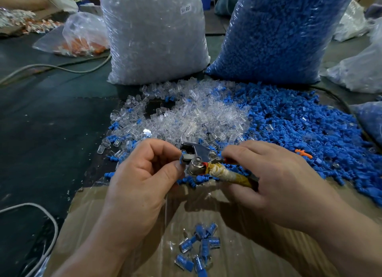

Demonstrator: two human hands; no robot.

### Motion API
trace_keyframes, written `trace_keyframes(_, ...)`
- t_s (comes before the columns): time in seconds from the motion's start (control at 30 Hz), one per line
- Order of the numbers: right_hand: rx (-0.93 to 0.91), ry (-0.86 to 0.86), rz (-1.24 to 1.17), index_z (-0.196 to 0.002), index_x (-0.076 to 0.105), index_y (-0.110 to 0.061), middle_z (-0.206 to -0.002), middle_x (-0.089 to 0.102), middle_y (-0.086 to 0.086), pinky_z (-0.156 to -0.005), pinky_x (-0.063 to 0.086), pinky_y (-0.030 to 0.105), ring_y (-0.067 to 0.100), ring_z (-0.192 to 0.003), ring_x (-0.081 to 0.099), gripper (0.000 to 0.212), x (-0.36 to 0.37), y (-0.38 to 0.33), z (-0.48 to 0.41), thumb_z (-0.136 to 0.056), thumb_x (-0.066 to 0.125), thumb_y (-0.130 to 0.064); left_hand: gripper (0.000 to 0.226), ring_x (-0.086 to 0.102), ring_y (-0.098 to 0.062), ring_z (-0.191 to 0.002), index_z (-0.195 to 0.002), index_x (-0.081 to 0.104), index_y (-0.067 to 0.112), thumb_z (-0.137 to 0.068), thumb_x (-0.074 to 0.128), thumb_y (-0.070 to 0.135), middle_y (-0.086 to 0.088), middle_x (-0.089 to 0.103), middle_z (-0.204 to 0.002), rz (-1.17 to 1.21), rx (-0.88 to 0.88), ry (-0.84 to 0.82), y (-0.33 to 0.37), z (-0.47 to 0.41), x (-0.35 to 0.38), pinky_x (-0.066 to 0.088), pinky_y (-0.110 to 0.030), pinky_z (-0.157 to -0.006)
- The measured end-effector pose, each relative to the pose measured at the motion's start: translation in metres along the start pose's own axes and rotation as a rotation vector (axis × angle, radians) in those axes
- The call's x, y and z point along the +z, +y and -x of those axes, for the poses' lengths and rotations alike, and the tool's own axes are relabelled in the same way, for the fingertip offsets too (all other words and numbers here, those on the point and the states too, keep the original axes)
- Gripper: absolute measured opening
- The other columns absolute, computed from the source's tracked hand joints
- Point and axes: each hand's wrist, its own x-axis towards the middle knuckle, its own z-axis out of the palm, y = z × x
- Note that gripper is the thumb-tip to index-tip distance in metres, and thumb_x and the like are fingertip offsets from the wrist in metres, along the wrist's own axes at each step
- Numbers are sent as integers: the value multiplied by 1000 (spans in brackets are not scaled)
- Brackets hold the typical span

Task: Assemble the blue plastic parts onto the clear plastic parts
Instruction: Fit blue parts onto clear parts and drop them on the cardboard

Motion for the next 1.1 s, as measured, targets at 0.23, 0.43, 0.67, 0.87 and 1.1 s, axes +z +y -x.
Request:
trace_keyframes(0.23, 16, 20, 5, -112, 66, -33, -81, 59, -13, -63, 36, 26, 12, -73, 55, 52, 1, -4, -2, -78, 40, -61, 20, 65, -7, -61, -83, 72, 35, -63, 70, 41, 2, 71, -74, -35, 10, 27, 4, 2, 0, 54, -18, -54)
trace_keyframes(0.43, 57, 106, -5, -112, 62, -34, -92, 60, -17, -71, 42, 27, 8, -82, 55, 46, 3, 3, 0, -78, 46, -61, 21, 65, -10, -62, -86, 71, 33, -82, 74, 13, 1, 70, -76, -131, 33, 128, 0, 3, -1, 55, -20, -54)
trace_keyframes(0.67, 279, 16, 221, -128, 53, -32, -114, 58, -5, -91, 35, 41, 22, -107, 47, 71, 10, 22, -14, -73, 38, -75, 17, 55, -1, -50, -85, 69, 41, -73, 67, 30, 10, 65, -61, -250, -71, 8, -4, 5, 3, 49, -16, -50)
trace_keyframes(0.87, 266, 31, 208, -129, 53, -32, -124, 56, -5, -99, 23, 39, 22, -115, 42, 66, 12, 22, -14, -77, 42, -72, 23, 52, -2, -46, -89, 69, 44, -84, 71, 22, 8, 64, -56, -281, -88, 22, -5, 9, 7, 47, -16, -45)
trace_keyframes(1.1, -121, 238, 88, -91, 65, -22, -86, 62, -2, -76, 47, 42, 23, -81, 58, 28, 20, -21, -6, -94, 46, -43, 22, 64, -20, -59, -92, 67, 44, -86, 71, 23, 5, 71, -70, -371, 16, 11, -3, 17, 16, 55, -36, -54)
